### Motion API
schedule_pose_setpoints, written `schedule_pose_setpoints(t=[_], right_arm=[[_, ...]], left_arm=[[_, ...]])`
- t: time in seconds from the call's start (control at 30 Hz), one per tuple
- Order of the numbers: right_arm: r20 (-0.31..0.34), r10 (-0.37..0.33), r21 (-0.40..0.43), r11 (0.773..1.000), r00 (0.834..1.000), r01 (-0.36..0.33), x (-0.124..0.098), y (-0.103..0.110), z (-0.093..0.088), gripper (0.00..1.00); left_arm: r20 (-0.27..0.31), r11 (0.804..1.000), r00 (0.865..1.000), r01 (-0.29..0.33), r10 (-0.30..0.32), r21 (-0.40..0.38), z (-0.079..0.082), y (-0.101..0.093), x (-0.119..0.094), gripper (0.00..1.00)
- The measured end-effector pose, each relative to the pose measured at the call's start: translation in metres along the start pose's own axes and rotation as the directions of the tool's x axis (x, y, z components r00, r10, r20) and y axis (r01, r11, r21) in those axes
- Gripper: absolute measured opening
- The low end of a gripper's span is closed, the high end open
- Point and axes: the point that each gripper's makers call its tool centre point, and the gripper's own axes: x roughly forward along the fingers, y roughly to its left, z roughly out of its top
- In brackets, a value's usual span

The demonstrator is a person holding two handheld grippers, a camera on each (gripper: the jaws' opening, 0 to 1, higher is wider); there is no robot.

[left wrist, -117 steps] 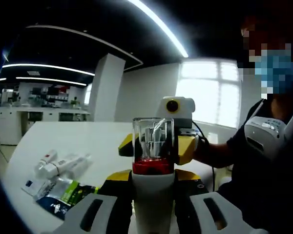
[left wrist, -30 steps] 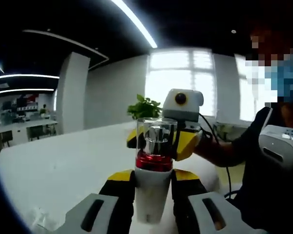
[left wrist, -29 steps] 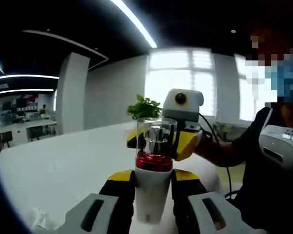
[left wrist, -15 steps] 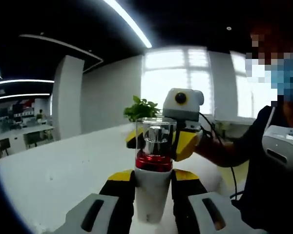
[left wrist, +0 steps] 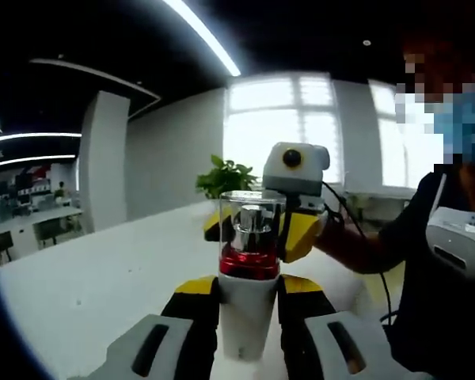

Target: Arrange the skincare products in the storage area until every visible bottle or jar stands upright without overlapping.

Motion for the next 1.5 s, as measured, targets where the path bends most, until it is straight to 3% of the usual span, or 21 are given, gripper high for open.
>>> schedule_pose_setpoints(t=[1.03, 1.5], right_arm=[[-0.035, -0.024, -0.033, 0.999, 0.999, 0.023, -0.024, -0.043, -0.006, 0.26], [-0.035, -0.023, -0.065, 0.998, 0.999, 0.02, -0.026, -0.059, 0.006, 0.26]], left_arm=[[-0.012, 0.999, 0.999, 0.037, -0.037, 0.018, 0.009, 0.028, 0.042, 0.28], [0.024, 0.998, 0.999, 0.044, -0.045, 0.034, 0.025, 0.038, 0.049, 0.28]])
